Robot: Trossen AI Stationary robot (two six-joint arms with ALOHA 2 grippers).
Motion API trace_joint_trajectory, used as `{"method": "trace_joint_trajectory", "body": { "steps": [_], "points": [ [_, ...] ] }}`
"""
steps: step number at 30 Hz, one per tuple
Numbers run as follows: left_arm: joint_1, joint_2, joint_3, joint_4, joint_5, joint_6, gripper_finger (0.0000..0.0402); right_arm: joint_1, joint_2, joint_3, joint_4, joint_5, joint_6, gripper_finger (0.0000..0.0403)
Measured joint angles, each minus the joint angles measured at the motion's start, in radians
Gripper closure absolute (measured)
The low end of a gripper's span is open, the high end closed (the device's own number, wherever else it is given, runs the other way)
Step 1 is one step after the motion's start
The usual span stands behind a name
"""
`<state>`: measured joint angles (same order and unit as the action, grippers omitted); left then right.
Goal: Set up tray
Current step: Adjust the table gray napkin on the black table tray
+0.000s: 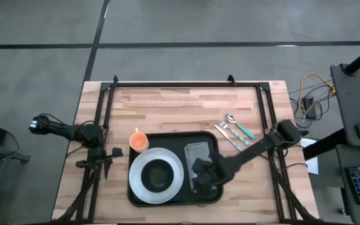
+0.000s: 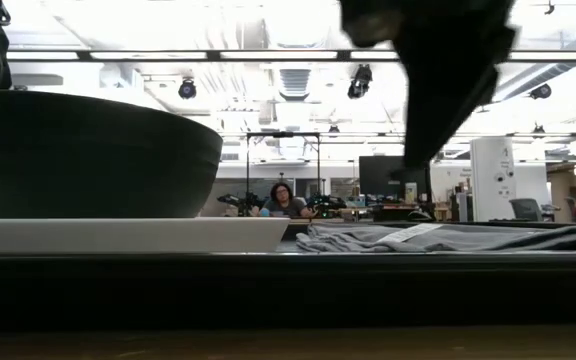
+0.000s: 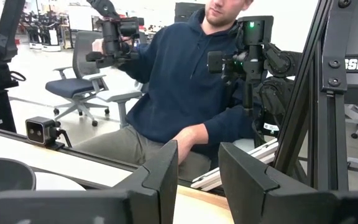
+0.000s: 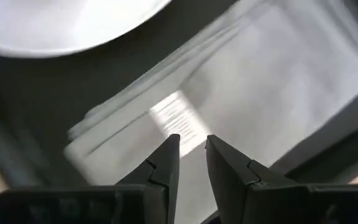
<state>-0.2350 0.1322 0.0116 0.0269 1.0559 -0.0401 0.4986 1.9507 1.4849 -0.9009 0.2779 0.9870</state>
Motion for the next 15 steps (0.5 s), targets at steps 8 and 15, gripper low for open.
{"method": "trace_joint_trajectory", "body": {
  "steps": [8, 15],
  "points": [
    [0.0, 0.0, 0.0, 0.0, 0.0, 0.0, 0.0304, 0.133, 0.01, 0.002, 0.195, 0.047, -0.053, 0.0333],
    [0.0, 0.0, 0.0, 0.0, 0.0, 0.0, 0.0304, 0.156, 0.122, 0.015, 0.212, 0.027, -0.076, 0.0333]
  ]
}}
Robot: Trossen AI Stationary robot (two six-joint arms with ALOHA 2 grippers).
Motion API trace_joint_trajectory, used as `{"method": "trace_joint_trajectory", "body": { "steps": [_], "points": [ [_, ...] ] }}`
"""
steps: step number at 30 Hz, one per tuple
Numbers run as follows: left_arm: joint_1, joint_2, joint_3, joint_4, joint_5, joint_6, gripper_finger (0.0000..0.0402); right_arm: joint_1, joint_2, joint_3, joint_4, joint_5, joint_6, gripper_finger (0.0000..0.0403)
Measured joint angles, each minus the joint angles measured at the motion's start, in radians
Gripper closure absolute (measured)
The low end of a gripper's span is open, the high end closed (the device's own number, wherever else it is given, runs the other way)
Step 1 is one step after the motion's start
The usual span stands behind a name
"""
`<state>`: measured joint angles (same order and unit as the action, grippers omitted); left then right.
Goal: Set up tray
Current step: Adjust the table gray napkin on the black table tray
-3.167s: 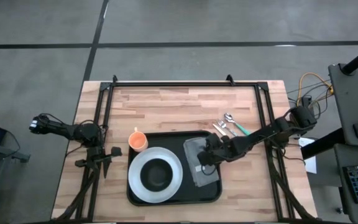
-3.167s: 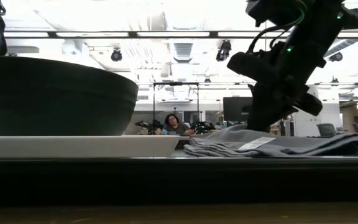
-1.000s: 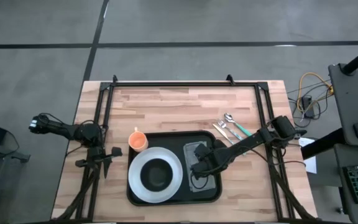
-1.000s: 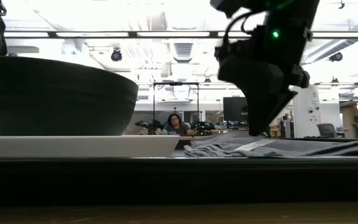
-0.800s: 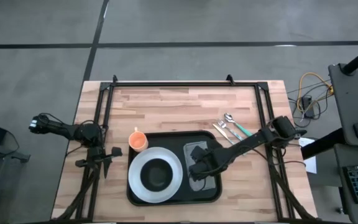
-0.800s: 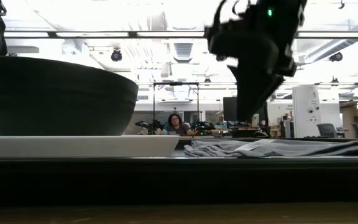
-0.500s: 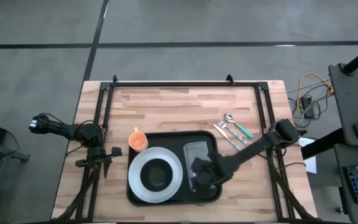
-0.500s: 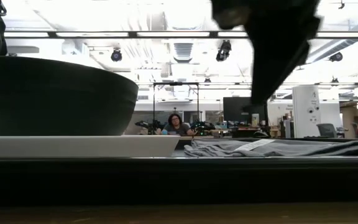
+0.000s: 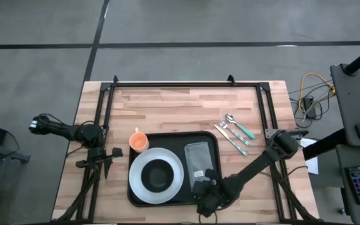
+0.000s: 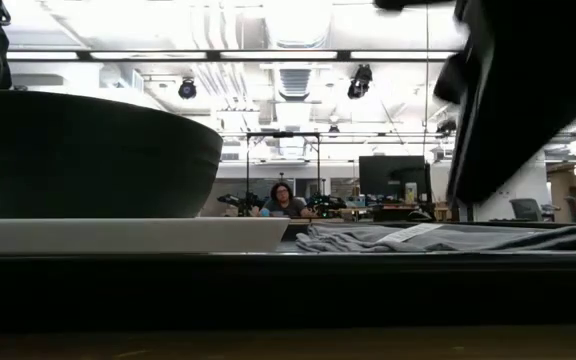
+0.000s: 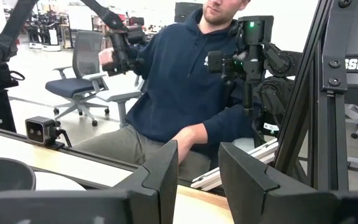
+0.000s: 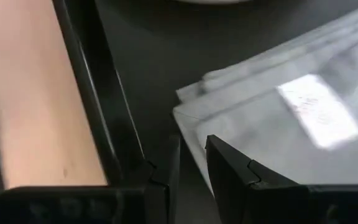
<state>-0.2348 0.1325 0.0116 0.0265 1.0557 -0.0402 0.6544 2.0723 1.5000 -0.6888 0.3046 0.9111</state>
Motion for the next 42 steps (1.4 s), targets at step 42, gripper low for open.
{"method": "trace_joint_trajectory", "body": {
  "steps": [42],
  "points": [
    [0.0, 0.004, 0.0, 0.0, 0.0, 0.0, 0.0304, 0.035, 0.318, 0.414, -0.505, 0.223, -0.058, 0.0219]
  ]
}}
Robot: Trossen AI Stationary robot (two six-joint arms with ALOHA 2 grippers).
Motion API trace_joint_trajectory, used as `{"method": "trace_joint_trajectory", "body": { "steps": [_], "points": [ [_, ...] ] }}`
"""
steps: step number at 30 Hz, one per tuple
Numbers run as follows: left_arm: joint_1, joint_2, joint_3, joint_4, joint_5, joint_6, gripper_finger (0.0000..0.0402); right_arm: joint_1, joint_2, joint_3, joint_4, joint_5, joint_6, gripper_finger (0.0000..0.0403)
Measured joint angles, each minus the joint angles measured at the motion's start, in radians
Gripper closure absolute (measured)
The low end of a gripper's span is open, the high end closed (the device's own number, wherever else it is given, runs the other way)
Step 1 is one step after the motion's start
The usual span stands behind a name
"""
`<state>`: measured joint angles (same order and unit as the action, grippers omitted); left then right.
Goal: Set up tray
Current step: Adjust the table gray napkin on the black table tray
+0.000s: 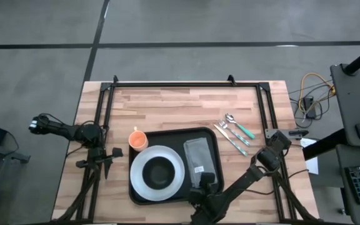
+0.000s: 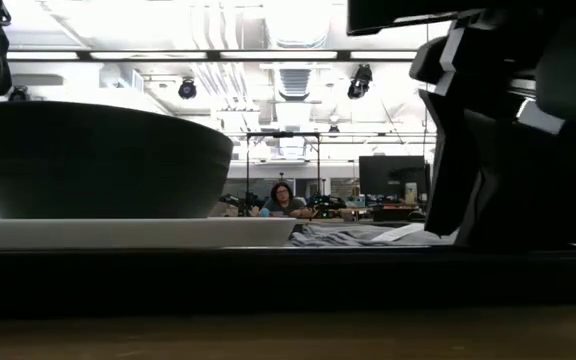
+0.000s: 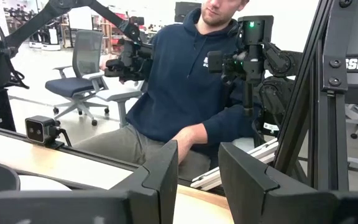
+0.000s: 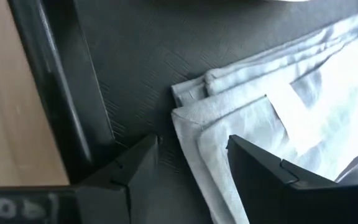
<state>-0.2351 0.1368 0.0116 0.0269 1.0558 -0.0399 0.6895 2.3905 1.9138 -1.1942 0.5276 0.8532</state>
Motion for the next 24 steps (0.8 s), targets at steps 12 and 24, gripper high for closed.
{"method": "trace_joint_trajectory", "body": {
  "steps": [12, 24],
  "points": [
    [0.0, 0.0, 0.0, 0.0, 0.0, 0.0, 0.0304, -0.023, -0.002, -0.013, 0.0, -0.009, 0.034, 0.031],
    [0.0, 0.0, 0.0, 0.0, 0.0, 0.0, 0.0304, -0.039, 0.0, 0.0, 0.008, -0.015, 0.06, 0.0382]
  ]
}}
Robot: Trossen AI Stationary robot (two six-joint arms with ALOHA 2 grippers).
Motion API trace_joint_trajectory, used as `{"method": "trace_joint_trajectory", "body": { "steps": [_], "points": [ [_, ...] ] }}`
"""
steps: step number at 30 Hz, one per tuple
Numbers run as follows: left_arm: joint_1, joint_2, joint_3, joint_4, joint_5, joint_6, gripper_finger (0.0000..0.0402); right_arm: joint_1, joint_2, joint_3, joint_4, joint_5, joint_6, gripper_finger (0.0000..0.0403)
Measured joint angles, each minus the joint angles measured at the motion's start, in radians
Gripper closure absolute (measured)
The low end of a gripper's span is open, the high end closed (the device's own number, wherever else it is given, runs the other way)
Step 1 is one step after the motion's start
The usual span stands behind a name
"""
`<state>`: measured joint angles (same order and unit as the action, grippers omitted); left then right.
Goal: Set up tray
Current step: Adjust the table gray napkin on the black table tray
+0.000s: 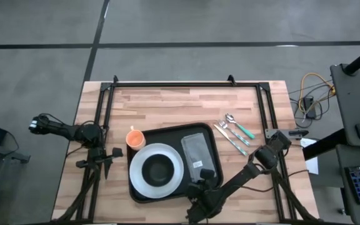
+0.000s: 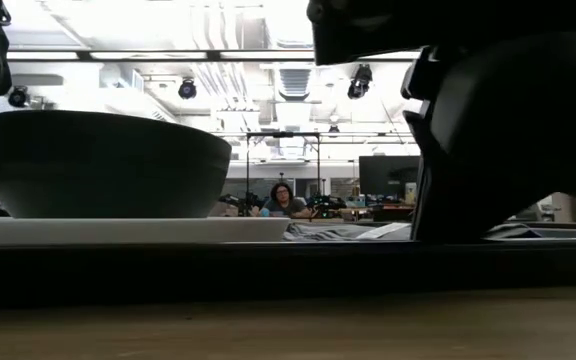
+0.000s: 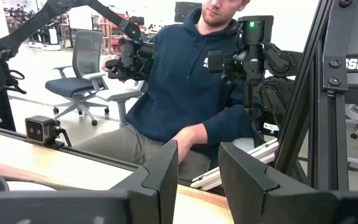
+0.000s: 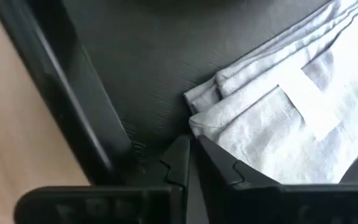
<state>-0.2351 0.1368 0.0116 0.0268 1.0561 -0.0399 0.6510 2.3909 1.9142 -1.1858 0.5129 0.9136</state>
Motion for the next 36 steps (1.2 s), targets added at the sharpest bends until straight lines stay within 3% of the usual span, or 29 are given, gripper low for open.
{"method": "trace_joint_trajectory", "body": {
  "steps": [11, 16, 23, 32, 36],
  "points": [
    [0.0, 0.0, 0.0, 0.0, 0.0, 0.0, 0.0304, -0.005, -0.002, 0.007, 0.001, 0.007, -0.03, 0.0282],
    [0.0, 0.0, 0.0, 0.0, 0.0, 0.0, 0.0304, -0.016, -0.002, -0.001, 0.0, 0.014, -0.033, 0.0268],
    [0.0, 0.0, 0.0, 0.0, 0.0, 0.0, 0.0304, -0.033, -0.003, -0.008, 0.001, 0.014, -0.035, 0.0296],
    [0.0, 0.0, 0.0, 0.0, 0.0, 0.0, 0.0304, -0.032, -0.003, -0.009, 0.001, 0.01, -0.036, 0.0386],
    [0.0, 0.0, 0.0, 0.0, 0.0, 0.0, 0.0304, -0.032, -0.006, -0.004, 0.001, 0.006, -0.046, 0.0392]
  ]
}}
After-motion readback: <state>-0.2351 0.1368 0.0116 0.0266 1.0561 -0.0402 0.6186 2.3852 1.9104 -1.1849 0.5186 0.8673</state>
